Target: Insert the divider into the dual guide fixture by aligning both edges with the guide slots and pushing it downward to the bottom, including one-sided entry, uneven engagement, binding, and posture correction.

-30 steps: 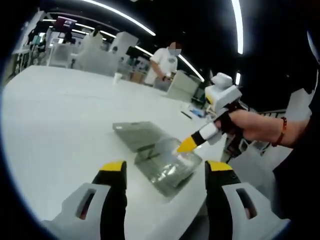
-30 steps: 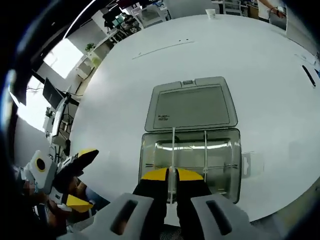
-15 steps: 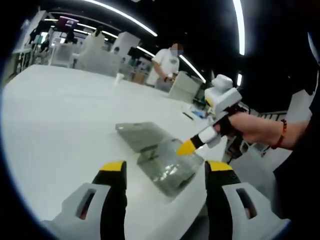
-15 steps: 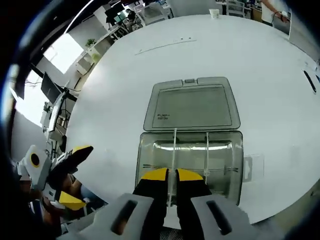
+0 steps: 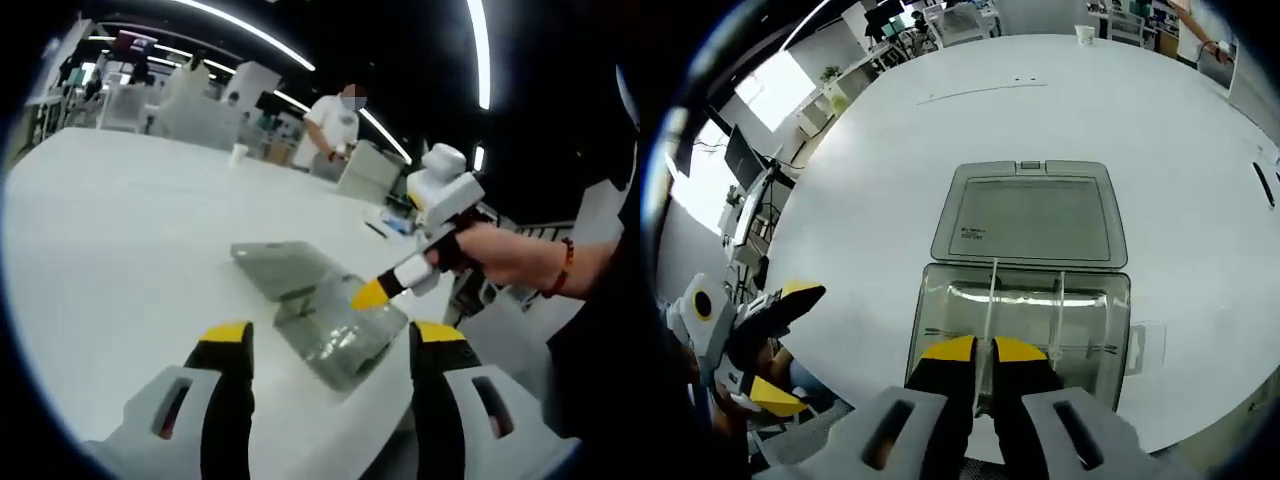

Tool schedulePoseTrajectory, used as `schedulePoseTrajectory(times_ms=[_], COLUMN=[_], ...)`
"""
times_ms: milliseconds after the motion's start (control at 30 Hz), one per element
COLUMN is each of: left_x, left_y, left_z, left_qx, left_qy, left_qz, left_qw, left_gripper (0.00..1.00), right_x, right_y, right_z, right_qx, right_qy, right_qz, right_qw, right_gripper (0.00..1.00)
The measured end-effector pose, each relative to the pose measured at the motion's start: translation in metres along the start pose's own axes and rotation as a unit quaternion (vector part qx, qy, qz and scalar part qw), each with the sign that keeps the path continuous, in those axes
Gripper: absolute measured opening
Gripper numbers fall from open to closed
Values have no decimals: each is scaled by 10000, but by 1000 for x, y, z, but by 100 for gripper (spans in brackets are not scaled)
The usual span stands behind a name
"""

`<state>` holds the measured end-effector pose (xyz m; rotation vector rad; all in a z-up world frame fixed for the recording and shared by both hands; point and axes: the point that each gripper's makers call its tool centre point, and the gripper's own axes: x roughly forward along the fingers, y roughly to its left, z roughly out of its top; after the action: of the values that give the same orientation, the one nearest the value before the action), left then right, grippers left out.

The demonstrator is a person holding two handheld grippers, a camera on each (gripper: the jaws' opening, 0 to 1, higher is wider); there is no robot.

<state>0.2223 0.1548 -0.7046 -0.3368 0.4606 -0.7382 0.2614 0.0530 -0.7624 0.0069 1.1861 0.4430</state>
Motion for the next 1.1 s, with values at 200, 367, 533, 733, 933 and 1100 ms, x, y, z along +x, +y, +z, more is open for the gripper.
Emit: schedulePoseTrajectory(times_ms=[200,367,533,733,933,1100], left_x=[1,0,-2,-3,-2,-5], left_y=[1,0,-2,-5,-14,-22], left_z=[0,0,1,4,8,11], left_qx=[13,24,52,114,222,327], left_qy=[26,34,42,58,90,71], left_qz=[-2,14,55,124,146,234], left_qw=[10000,10000,10000,9998,9996,9992], left_gripper=[62,62,62,62,62,62], right_x=[5,13,19,21,18,16], right_y=[3,2,2,3,5,7], right_z=[-1,-4,-6,-7,-10,-10], right_qx=[-267,-687,-803,-953,-1312,-1621], right_qy=[-22,31,39,-81,-265,-496], right_qz=[12,9,110,213,318,496], right_qw=[9996,9976,9967,9952,9905,9843], right_gripper=[0,0,0,1,1,2])
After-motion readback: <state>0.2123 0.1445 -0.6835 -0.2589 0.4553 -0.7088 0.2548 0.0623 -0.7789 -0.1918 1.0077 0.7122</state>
